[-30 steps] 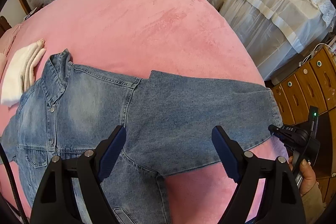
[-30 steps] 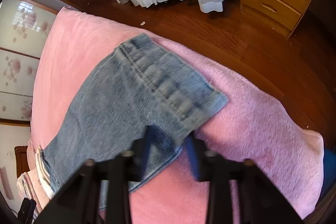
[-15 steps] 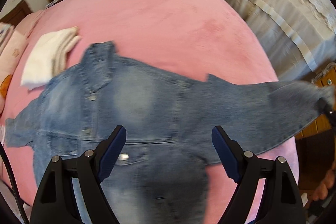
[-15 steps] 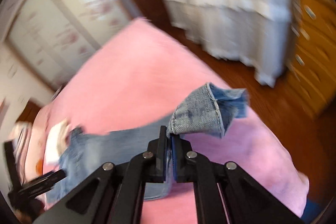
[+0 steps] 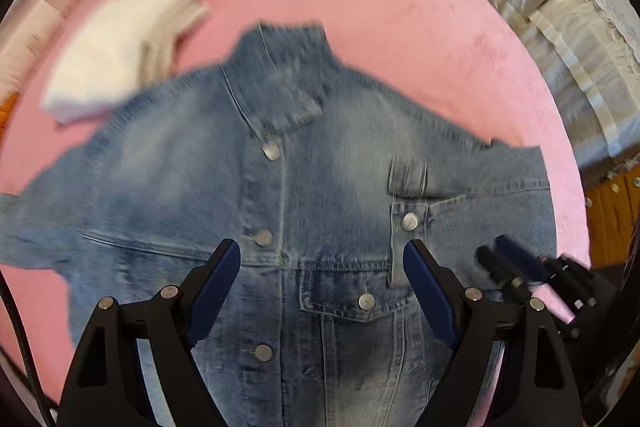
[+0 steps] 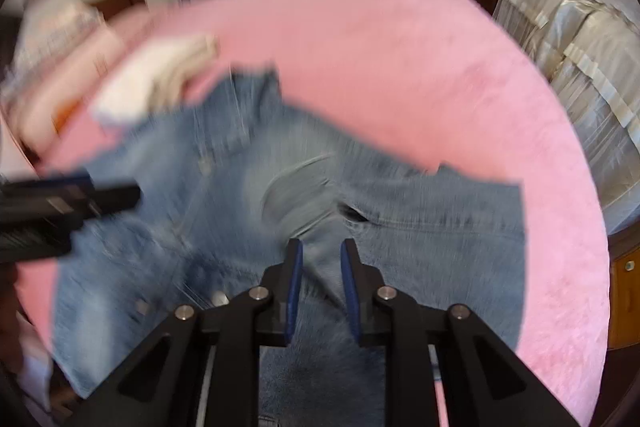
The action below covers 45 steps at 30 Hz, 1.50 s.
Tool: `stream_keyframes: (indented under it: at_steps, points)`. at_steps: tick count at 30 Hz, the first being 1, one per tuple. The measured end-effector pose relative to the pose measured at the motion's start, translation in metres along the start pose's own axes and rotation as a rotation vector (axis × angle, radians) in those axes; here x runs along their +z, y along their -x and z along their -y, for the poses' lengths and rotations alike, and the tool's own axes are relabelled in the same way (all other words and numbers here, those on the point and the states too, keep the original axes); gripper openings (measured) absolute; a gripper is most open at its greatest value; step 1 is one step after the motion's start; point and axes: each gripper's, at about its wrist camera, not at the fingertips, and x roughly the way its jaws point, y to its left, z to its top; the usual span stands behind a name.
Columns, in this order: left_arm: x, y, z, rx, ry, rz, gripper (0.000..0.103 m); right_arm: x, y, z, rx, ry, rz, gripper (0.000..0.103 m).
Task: Fold large clothes
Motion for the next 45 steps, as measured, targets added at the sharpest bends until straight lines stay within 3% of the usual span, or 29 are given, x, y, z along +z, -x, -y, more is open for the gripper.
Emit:
stream_keyframes:
  at_steps: [4,6,10,15,18,19,20,22,25,27,31,36,40,43,45]
  points:
    - [-0.005,-0.035,-0.007,-0.203,0.033,-0.089,0.082,-0.023,0.007,0.01,0.054,-0.081,-0.017,0.02]
    - [-0.007,-0.052,-0.007,-0.294,0.063,-0.136,0.069,-0.031,0.014,0.019,0.051,-0.116,-0.023,0.02]
    - [-0.017,-0.087,-0.001,-0.444,0.152,-0.21,0.065,-0.053,0.022,0.04,0.032,-0.192,-0.042,0.02]
    - [-0.03,-0.124,0.008,-0.517,0.249,-0.276,0.062,-0.063,0.028,0.058,0.011,-0.26,-0.039,0.02]
    - [-0.033,-0.133,0.016,-0.519,0.282,-0.278,0.058,-0.067,0.026,0.065,0.02,-0.284,-0.044,0.02]
    - [-0.032,-0.133,0.019,-0.531,0.288,-0.275,0.045,-0.068,0.026,0.066,0.023,-0.286,-0.046,0.02]
    - [-0.031,-0.136,0.024,-0.546,0.285,-0.284,0.014,-0.069,0.026,0.067,0.03,-0.284,-0.051,0.02]
    - [-0.027,-0.136,0.036,-0.526,0.264,-0.314,0.007,-0.071,0.023,0.067,0.036,-0.277,-0.063,0.02]
    - [-0.014,-0.119,0.057,-0.504,0.223,-0.294,0.005,-0.077,0.022,0.072,0.043,-0.282,-0.082,0.02]
    - [0.003,-0.093,0.073,-0.511,0.196,-0.24,0.005,-0.081,0.021,0.076,0.035,-0.287,-0.092,0.023]
    - [0.044,-0.026,0.087,-0.52,0.127,-0.04,0.005,-0.093,0.017,0.087,0.002,-0.318,-0.098,0.041]
    - [0.086,0.056,0.072,-0.507,0.082,0.204,0.004,-0.099,-0.001,0.104,-0.026,-0.395,-0.107,0.044]
    - [0.106,0.099,0.032,-0.412,0.055,0.328,0.005,-0.091,-0.014,0.107,-0.027,-0.435,-0.075,0.044]
    - [0.104,0.106,-0.007,-0.314,0.057,0.367,0.005,-0.077,-0.019,0.098,-0.07,-0.403,-0.039,0.044]
    - [0.1,0.094,-0.036,-0.229,0.09,0.353,0.005,-0.068,-0.025,0.089,-0.111,-0.361,-0.045,0.044]
